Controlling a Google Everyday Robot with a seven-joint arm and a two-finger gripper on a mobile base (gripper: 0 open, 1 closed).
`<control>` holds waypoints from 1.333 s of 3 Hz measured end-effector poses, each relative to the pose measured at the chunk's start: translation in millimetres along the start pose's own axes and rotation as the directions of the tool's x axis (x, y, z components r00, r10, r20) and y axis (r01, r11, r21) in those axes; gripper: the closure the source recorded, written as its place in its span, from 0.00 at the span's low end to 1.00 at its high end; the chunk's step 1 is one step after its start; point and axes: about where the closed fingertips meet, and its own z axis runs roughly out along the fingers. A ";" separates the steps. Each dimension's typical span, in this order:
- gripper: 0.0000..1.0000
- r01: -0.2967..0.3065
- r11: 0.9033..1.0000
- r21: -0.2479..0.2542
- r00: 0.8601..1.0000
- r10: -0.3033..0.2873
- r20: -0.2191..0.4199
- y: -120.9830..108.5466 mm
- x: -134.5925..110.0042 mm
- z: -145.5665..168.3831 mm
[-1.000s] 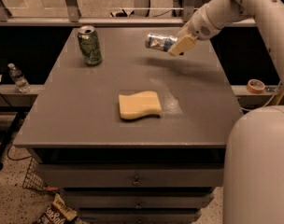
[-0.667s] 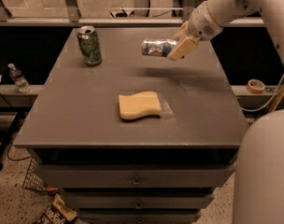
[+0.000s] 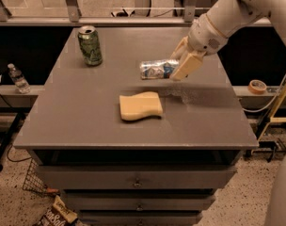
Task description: Move redbull can near sponge
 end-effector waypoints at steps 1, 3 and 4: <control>1.00 0.018 0.997 -0.068 1.000 -0.019 -0.005 21.0 1.3 16.1; 1.00 0.024 0.992 -0.121 1.000 -0.024 -0.001 37.0 6.3 32.1; 1.00 0.019 0.991 -0.132 1.000 -0.019 0.003 40.1 8.9 36.2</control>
Offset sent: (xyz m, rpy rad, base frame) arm -0.0432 0.0100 -0.0355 -0.0288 0.1037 0.1090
